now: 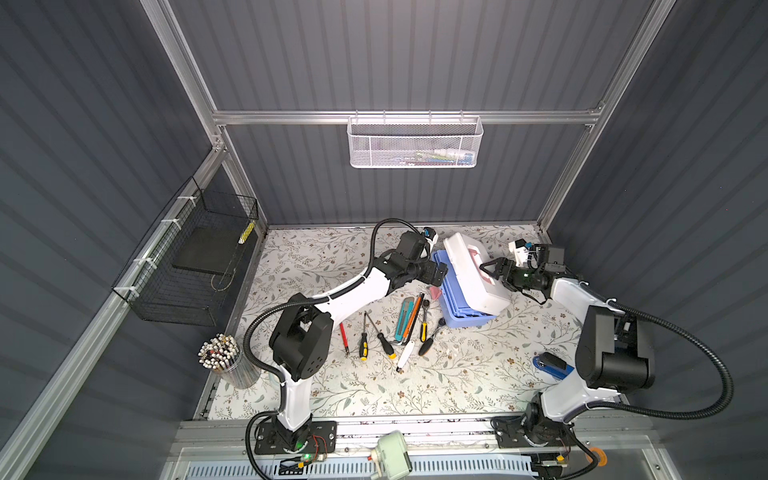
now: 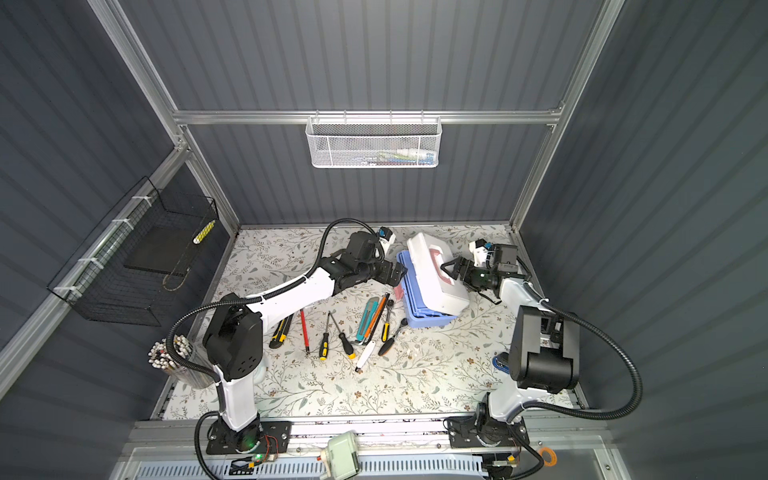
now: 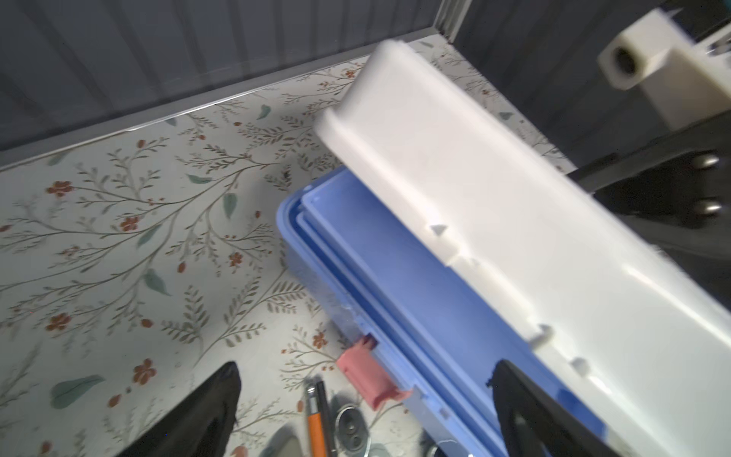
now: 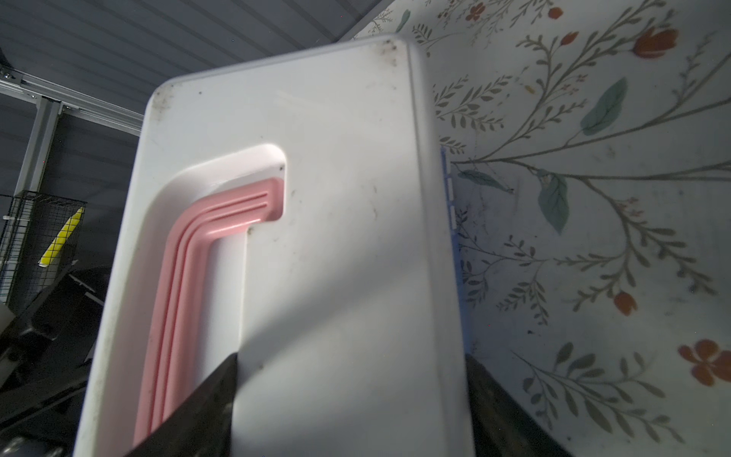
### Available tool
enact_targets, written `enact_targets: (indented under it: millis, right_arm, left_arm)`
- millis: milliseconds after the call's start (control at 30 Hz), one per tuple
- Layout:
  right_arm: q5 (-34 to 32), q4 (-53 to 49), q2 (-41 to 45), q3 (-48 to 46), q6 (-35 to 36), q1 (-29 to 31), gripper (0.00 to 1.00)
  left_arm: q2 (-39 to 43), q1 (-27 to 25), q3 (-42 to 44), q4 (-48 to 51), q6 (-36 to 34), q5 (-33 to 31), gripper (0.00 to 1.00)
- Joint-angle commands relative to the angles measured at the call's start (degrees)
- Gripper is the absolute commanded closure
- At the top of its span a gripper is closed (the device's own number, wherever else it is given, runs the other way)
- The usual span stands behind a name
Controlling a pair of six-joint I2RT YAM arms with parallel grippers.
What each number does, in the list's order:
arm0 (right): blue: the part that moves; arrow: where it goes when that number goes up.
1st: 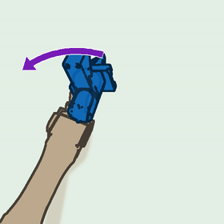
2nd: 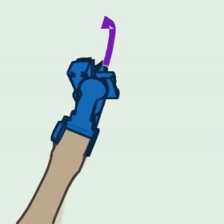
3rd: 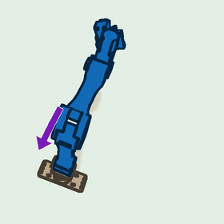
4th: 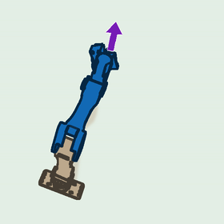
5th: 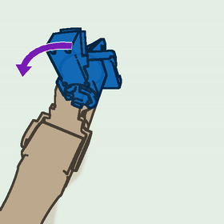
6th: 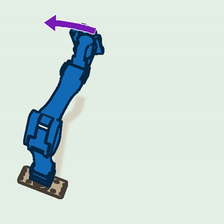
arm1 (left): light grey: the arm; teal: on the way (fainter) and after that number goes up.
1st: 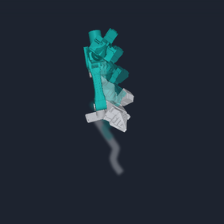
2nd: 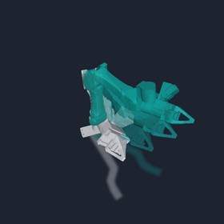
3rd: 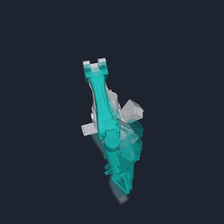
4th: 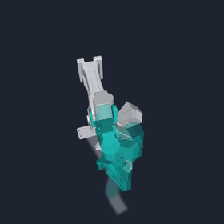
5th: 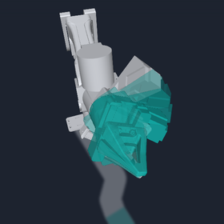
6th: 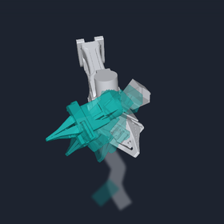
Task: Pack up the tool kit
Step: 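Lift the white lid with the right gripper while the left holds the base, then swing the white lid back with the right gripper while the left steadies the base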
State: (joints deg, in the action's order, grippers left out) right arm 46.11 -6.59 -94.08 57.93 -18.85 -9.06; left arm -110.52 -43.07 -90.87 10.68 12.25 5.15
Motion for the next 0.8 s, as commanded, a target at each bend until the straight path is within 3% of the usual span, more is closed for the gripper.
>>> enact_targets:
  millis: [0,267,767]
  right_arm:
    - [-0.48,-5.18,0.41,0.23,-0.23,0.12,0.53]
    - [-0.56,-5.26,-0.22,0.47,-0.04,0.09,0.53]
    - [2.13,-1.72,0.00,0.08,-3.63,0.19,0.52]
  left_arm:
    - [0.72,0.30,-2.46,-1.16,6.34,10.36,0.01]
    - [-2.77,0.71,-2.38,-7.99,17.78,22.15,0.10]
    - [-8.71,0.77,-1.59,-20.21,30.67,26.53,0.31]
